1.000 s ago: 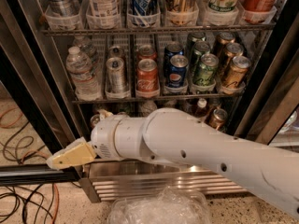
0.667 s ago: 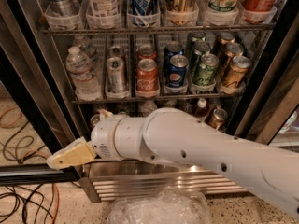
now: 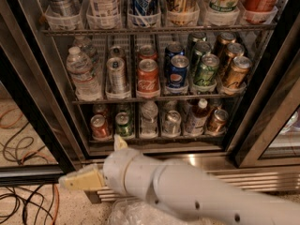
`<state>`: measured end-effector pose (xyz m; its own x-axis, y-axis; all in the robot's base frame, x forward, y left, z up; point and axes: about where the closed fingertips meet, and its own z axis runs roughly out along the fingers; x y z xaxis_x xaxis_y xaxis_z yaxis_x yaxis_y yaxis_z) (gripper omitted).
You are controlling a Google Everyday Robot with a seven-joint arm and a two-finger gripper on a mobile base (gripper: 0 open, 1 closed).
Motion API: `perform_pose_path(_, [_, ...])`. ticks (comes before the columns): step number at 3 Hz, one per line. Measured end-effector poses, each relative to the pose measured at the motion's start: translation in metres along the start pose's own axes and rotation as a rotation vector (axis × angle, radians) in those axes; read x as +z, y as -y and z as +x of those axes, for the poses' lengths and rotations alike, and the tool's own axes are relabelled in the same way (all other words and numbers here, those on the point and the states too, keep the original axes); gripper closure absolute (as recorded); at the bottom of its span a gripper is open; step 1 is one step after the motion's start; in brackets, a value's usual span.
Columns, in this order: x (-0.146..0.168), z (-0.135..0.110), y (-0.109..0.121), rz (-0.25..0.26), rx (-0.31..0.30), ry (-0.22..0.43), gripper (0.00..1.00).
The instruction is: Pick redbull can from middle shelf of fridge
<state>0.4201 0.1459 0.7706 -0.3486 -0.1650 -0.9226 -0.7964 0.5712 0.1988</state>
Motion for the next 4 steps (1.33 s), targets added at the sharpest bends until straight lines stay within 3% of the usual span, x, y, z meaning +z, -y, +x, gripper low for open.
perform_pose_path(1, [-0.018, 0.059, -0.013, 0.053, 0.149, 0.05, 0.0])
perform_pose_path(2, [-0.037, 0.077, -0.04, 0.094, 0.241, 0.153, 0.0])
perform_pose_path(3, [-0.038, 0.058, -0.057, 0.106, 0.211, 0.203, 0.0])
perform_pose_path(4, [-0.038, 0.058, -0.057, 0.106, 0.211, 0.203, 0.0])
